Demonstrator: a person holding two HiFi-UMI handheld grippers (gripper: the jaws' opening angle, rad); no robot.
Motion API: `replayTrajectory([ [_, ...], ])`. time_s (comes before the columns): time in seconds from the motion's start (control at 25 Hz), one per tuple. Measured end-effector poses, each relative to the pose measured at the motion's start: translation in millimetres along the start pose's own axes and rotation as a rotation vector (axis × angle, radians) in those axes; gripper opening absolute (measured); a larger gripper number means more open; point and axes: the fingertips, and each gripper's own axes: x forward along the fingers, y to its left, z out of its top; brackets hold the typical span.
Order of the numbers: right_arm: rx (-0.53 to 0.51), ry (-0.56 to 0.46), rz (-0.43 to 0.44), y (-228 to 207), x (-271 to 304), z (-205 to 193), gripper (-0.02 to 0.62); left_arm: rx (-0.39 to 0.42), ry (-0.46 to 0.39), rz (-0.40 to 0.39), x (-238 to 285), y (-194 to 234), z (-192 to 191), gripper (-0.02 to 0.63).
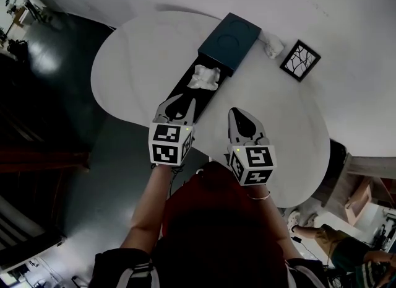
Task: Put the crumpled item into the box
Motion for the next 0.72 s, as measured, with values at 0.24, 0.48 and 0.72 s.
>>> replayTrajectory([
  [0.24, -0.014, -0.025, 0.011, 11.4, -14.4, 5.4, 0.015, 0.002, -0.027, 0.014, -29.7, -6.6, -2.0, 0.06],
  [0.48, -0.018, -0.036, 0.02, 19.4, -26.1, 2.2, 0.015, -0.002, -0.046, 0.028, -52.0, -12.7, -8.0, 0.04],
  [0.72, -0.034, -0.044, 0.028, 25.0, -36.7, 1.4, 0.014, -0.021, -0.068, 0.032, -69.6, -23.0, -14.4, 0.027],
])
